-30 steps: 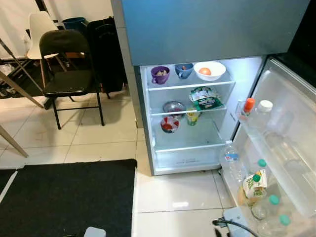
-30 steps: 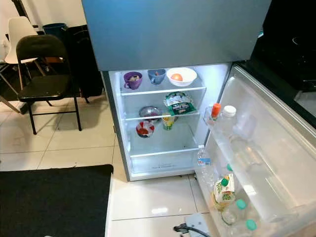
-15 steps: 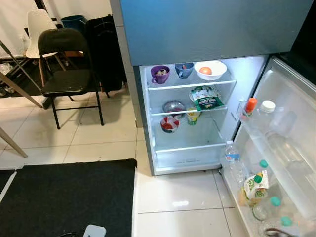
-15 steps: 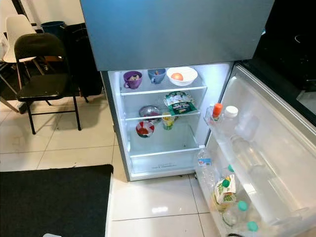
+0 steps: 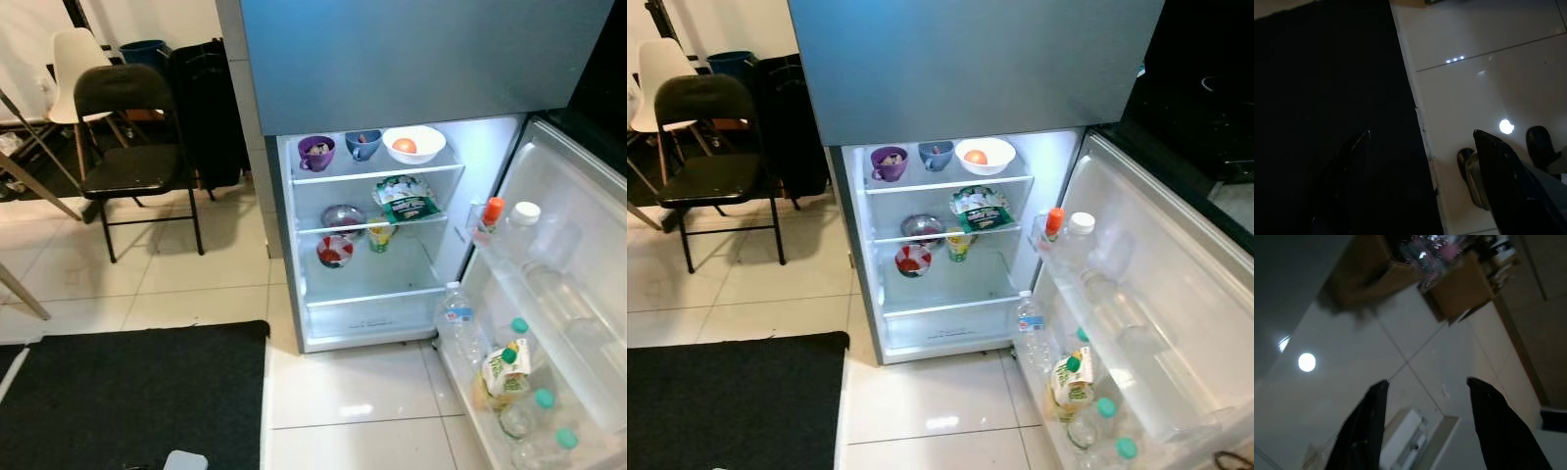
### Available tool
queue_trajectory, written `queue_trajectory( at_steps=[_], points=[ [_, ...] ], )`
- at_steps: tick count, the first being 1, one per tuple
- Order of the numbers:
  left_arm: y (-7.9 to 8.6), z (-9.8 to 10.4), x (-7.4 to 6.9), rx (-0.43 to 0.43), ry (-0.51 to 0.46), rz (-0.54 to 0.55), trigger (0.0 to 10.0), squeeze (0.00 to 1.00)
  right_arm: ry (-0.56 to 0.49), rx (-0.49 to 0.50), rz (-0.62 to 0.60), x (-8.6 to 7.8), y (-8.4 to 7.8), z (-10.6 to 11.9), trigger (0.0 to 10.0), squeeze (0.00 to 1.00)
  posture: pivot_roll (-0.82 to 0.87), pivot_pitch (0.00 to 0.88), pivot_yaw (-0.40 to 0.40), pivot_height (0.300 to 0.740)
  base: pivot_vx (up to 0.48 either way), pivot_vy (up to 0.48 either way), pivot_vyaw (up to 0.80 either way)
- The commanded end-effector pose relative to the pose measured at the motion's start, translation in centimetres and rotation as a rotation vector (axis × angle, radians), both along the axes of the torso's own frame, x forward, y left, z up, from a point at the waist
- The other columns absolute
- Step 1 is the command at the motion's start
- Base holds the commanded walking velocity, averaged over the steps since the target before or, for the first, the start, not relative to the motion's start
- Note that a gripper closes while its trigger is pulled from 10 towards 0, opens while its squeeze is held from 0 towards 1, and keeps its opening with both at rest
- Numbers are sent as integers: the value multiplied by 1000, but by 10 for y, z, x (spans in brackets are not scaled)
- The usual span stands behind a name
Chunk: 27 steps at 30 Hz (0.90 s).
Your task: Restocking fridge
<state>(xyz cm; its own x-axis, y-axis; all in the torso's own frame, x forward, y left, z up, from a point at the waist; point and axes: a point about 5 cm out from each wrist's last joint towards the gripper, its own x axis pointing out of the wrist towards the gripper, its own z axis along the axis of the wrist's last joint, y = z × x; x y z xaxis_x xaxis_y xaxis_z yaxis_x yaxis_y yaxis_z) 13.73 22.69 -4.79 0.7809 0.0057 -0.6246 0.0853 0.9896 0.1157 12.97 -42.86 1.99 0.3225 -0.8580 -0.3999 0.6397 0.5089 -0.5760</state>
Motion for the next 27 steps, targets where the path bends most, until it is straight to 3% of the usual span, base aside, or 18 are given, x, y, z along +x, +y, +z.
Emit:
queue_trajectory(
  at_steps=[1,7,9,14,17,18,22,25,26,27],
  points=[
    [8,-1,-7,22,24,-4,10000,0,-51,-41,-57,2,-12,15,10000,0,-83,115,57,736,0,0,0],
    [8,0,-5,20,13,-7,10000,0,-187,-116,-138,10,-33,49,10000,0,-84,117,59,736,0,0,0],
    [3,10,8,15,-52,-86,10000,0,-298,-127,-87,23,-37,65,10000,0,-80,120,52,736,0,0,0],
    [-2,22,22,-20,-105,-137,10000,0,-312,-144,-48,29,-37,70,10000,0,-80,120,51,736,0,0,0],
    [-3,31,34,-43,-139,-159,10000,0,-251,-144,-108,19,-39,64,10000,0,-86,122,49,736,0,0,0],
    [-2,37,42,-42,-157,-163,10000,0,-188,-141,-201,0,-42,55,10000,0,-88,126,52,736,0,0,0],
    [-1,39,44,-38,-160,-162,10000,0,-154,-156,-263,-15,-45,52,10000,0,-88,126,52,736,0,0,0],
    [-3,41,43,-40,-163,-162,10000,0,-142,-206,-362,-36,-54,57,10000,0,-90,130,54,736,0,0,0],
    [-3,41,43,-40,-163,-162,10000,0,-142,-206,-362,-36,-54,57,10000,0,-90,130,54,736,0,0,0],
    [-7,44,43,-45,-169,-164,10000,0,-175,-295,-464,-55,-68,77,10000,0,-90,130,54,736,0,0,0]
  ],
)
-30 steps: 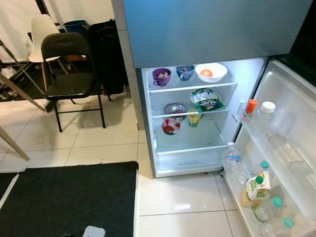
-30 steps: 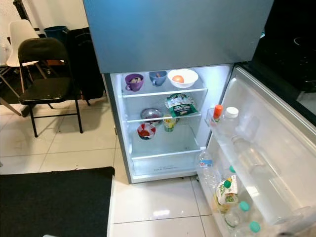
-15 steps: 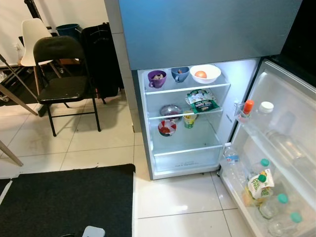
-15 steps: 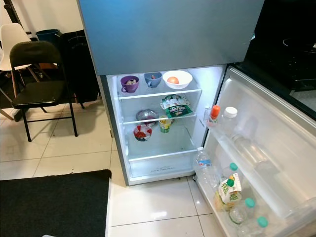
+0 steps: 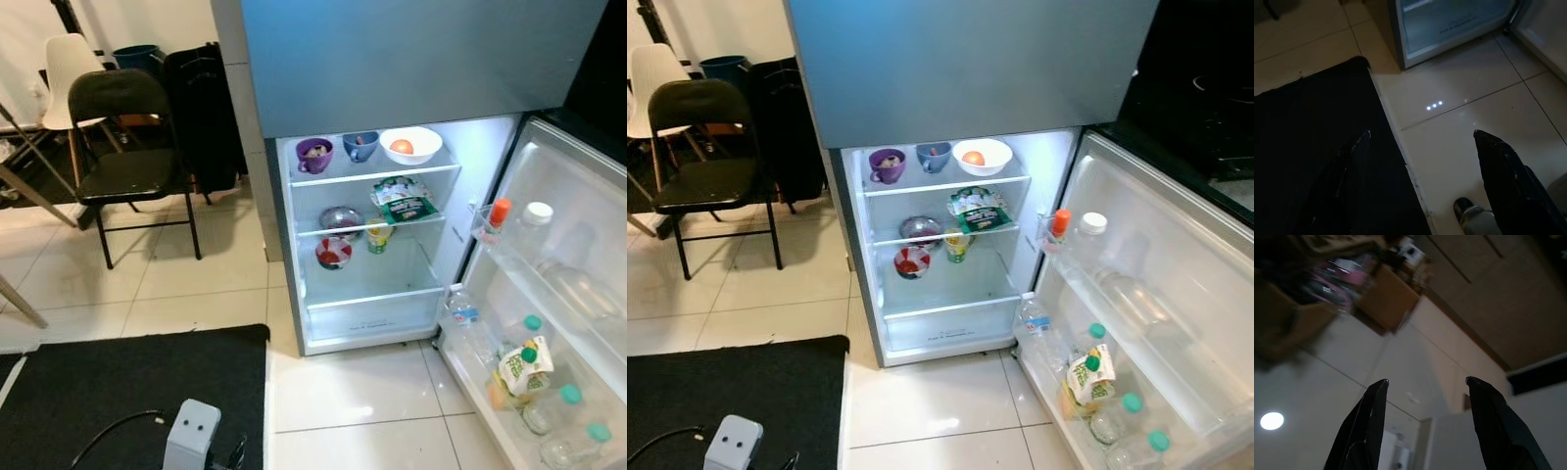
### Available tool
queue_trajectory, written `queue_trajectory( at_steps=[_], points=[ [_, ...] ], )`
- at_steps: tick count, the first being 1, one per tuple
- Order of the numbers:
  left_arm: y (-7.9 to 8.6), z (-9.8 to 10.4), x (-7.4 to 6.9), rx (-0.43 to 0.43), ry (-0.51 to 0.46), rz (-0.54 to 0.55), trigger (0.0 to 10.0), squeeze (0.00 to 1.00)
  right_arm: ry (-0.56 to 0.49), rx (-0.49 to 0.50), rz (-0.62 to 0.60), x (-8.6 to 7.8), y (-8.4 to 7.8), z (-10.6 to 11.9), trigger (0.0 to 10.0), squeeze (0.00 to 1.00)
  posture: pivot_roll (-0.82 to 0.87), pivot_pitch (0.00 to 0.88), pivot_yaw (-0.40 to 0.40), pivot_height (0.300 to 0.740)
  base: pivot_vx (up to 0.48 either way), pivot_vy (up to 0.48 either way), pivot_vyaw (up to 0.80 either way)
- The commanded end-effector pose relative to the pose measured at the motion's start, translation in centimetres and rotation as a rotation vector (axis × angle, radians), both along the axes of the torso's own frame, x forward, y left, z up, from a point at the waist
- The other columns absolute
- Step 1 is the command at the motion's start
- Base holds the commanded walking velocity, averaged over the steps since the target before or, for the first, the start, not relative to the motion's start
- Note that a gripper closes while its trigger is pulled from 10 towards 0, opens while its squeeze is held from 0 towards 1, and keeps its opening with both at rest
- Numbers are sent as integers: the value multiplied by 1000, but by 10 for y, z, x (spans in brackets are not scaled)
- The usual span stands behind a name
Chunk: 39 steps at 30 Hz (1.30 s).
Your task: Restocking fridge
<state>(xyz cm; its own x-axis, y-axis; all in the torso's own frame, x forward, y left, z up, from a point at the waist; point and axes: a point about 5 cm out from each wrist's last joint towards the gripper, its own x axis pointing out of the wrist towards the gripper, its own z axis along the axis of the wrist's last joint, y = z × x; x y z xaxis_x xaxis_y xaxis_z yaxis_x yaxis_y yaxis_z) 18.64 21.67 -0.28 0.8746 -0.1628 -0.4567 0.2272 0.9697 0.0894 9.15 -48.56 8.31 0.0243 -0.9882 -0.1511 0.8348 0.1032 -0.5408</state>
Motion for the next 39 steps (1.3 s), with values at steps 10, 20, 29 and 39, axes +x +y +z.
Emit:
queue_trajectory(
  at_steps=[10,20,29,39],
  points=[
    [-8,24,12,-20,-68,-21,10000,0,-241,-217,-66,-3,-32,71,10000,0,-104,133,54,736,0,0,0],
    [-33,113,57,-180,-312,-233,10000,0,-387,-71,455,76,-11,83,10000,0,-100,132,54,736,0,0,0],
    [-52,143,42,-273,-293,-482,10000,0,-383,41,730,101,5,79,10000,0,-103,133,53,736,0,0,0],
    [-60,135,27,-282,-214,-513,10000,0,-420,395,1203,126,43,57,10000,0,-101,134,43,736,0,0,0]
  ],
)
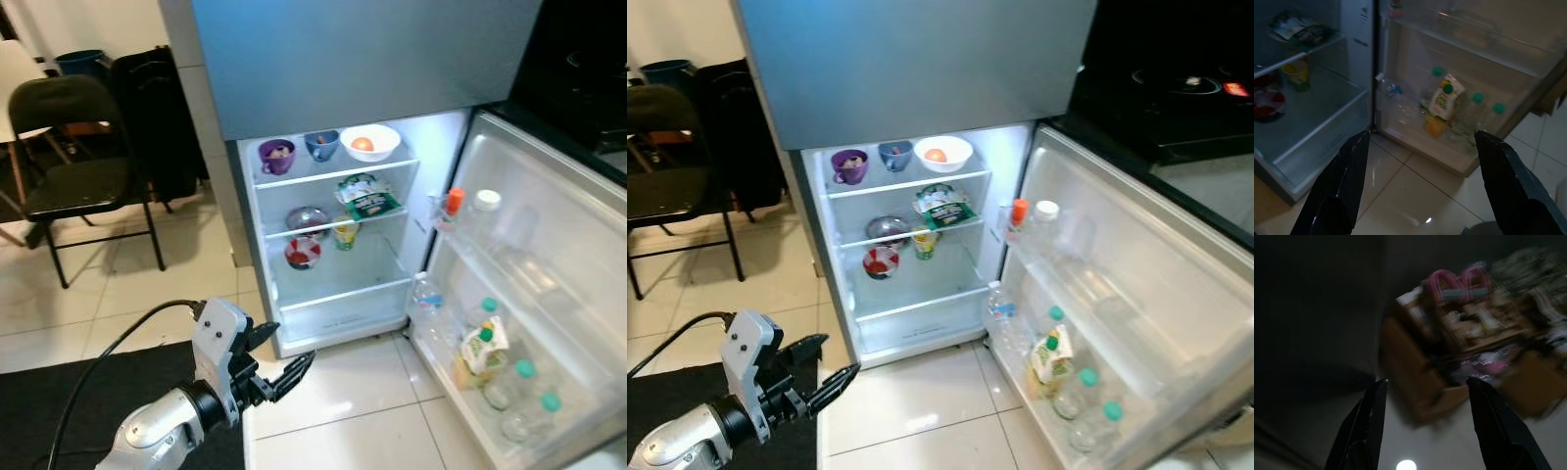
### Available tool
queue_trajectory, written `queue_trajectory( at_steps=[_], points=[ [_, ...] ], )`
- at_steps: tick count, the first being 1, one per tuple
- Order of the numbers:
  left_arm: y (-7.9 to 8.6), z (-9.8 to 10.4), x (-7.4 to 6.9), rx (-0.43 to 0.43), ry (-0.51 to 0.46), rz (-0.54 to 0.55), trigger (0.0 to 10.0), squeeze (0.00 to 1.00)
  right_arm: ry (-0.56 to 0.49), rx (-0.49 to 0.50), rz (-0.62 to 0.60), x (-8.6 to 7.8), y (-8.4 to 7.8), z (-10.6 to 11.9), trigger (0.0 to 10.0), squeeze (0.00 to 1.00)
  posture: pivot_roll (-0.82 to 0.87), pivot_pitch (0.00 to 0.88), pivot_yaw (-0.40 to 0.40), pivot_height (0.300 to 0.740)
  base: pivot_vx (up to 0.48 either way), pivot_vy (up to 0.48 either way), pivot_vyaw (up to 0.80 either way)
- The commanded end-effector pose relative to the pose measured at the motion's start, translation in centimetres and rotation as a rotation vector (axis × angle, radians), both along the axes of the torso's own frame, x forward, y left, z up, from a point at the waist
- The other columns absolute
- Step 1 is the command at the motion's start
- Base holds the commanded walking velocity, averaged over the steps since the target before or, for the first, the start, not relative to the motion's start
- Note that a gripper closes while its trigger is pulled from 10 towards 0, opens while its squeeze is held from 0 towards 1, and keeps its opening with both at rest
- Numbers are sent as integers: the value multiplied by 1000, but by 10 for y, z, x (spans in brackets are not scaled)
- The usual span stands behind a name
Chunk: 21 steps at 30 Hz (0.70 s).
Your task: Restocking fridge
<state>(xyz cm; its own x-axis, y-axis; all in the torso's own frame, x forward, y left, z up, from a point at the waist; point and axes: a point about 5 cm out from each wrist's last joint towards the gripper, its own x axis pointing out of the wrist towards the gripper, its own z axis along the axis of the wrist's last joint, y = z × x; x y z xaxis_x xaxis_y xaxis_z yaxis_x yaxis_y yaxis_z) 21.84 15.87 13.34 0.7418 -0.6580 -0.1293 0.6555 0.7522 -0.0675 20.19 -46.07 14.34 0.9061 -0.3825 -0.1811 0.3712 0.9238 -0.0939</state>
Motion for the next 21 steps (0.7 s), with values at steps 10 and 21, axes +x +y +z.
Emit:
queue_trajectory(
  at_steps=[10,21],
  points=[
    [-3,-8,-14,41,73,-43,10000,0,-144,202,341,14,22,17,10000,0,-99,132,36,736,0,0,0],
    [-2,-15,-20,67,106,-36,10000,0,122,138,351,12,49,-38,10000,0,-101,137,43,736,0,0,0]
  ],
)
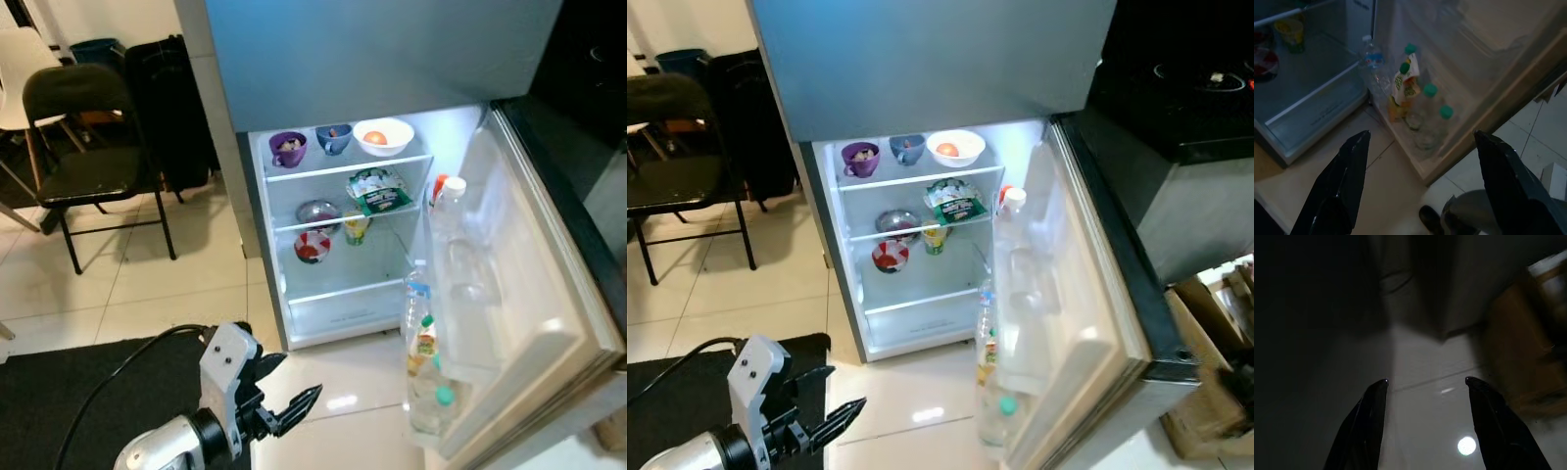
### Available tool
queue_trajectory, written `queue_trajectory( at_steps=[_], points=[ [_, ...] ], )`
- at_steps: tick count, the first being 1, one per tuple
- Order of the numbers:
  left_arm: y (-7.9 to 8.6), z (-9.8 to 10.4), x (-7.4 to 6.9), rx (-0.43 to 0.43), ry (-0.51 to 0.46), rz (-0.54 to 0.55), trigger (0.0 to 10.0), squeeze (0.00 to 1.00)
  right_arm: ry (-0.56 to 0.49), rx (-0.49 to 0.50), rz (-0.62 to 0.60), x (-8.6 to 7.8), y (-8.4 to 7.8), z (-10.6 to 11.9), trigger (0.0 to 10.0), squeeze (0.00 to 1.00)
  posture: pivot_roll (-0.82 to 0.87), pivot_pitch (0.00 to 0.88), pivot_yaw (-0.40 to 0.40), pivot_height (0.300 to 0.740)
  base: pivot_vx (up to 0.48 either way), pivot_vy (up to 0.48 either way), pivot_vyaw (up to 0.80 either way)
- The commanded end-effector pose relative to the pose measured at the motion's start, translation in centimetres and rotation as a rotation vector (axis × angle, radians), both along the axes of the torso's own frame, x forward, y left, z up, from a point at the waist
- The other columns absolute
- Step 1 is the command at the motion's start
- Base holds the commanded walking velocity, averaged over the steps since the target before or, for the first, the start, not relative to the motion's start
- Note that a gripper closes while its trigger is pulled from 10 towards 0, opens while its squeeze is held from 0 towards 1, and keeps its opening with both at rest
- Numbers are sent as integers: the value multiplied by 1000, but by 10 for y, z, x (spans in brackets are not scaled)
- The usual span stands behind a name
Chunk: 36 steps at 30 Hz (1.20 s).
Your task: Restocking fridge
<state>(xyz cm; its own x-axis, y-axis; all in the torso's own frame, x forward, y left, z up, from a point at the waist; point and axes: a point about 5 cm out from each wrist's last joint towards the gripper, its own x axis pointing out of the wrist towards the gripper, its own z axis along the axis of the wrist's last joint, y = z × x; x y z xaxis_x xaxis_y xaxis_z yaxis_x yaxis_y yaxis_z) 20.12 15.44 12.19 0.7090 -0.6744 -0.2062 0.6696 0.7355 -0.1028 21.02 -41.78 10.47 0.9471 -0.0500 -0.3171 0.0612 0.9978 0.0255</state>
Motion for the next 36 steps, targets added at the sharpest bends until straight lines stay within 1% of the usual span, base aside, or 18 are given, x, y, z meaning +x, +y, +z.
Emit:
queue_trajectory(
  at_steps=[1,4,7,8,9,10,12,14,15,16,20,21,22,23,26,30,32,36],
  points=[
    [3,-4,-3,42,24,-7,10000,0,6,-4,55,7,11,-2,10000,0,-101,137,43,736,0,0,0],
    [2,-4,-3,43,23,-5,10000,0,-14,34,163,22,35,-9,10000,0,-101,137,43,736,0,0,0],
    [2,-3,-2,42,22,-4,10000,0,-26,79,404,39,85,-15,10000,0,-94,139,47,736,0,0,0],
    [2,-3,-2,42,22,-4,10000,0,-28,93,459,41,98,-15,10000,0,-94,139,47,736,0,0,0],
    [2,-3,-2,42,22,-4,10000,0,-28,93,459,41,98,-15,10000,0,-94,139,47,736,0,0,0],
    [2,-3,-3,43,25,-5,10000,0,-35,120,605,44,131,-12,10000,0,-94,139,47,736,0,0,0],
    [2,-3,-3,43,26,-6,10000,0,-36,128,647,44,141,-11,10000,0,-94,139,47,736,0,0,0],
    [2,-5,-6,43,33,-9,10000,0,-59,156,831,48,187,-2,10000,0,-95,143,47,736,0,0,0],
    [2,-5,-6,43,33,-9,10000,0,-59,156,831,48,187,-2,10000,0,-95,143,47,736,0,0,0],
    [2,-5,-6,44,35,-10,10000,0,-68,162,883,49,201,1,10000,0,-95,143,47,736,0,0,0],
    [-1,-5,-7,36,42,-13,10000,0,-184,219,1170,61,291,29,10000,0,-97,148,44,736,0,0,0],
    [-1,-5,-7,36,42,-13,10000,0,-184,219,1170,61,291,29,10000,0,-97,148,44,736,0,0,0],
    [-2,-6,-7,35,43,-15,10000,0,-282,257,1267,64,336,50,10000,0,-97,148,44,736,0,0,0],
    [-3,-6,-8,34,44,-16,10000,0,-334,288,1294,64,354,62,10000,0,-85,147,40,736,0,0,0],
    [-4,-5,-7,31,38,-6,10000,0,-406,343,1279,67,369,84,10000,0,-71,146,35,736,0,0,0],
    [-1,-4,-7,27,34,19,10000,0,-394,329,1173,76,352,79,10000,0,-71,150,31,736,0,0,0],
    [0,-4,-3,31,16,62,10000,0,-333,279,1052,77,327,60,10000,0,-80,151,27,736,0,0,0],
    [2,-1,7,30,-18,107,10000,0,-306,270,977,76,315,51,10000,0,-80,151,26,736,0,0,0]
  ],
)
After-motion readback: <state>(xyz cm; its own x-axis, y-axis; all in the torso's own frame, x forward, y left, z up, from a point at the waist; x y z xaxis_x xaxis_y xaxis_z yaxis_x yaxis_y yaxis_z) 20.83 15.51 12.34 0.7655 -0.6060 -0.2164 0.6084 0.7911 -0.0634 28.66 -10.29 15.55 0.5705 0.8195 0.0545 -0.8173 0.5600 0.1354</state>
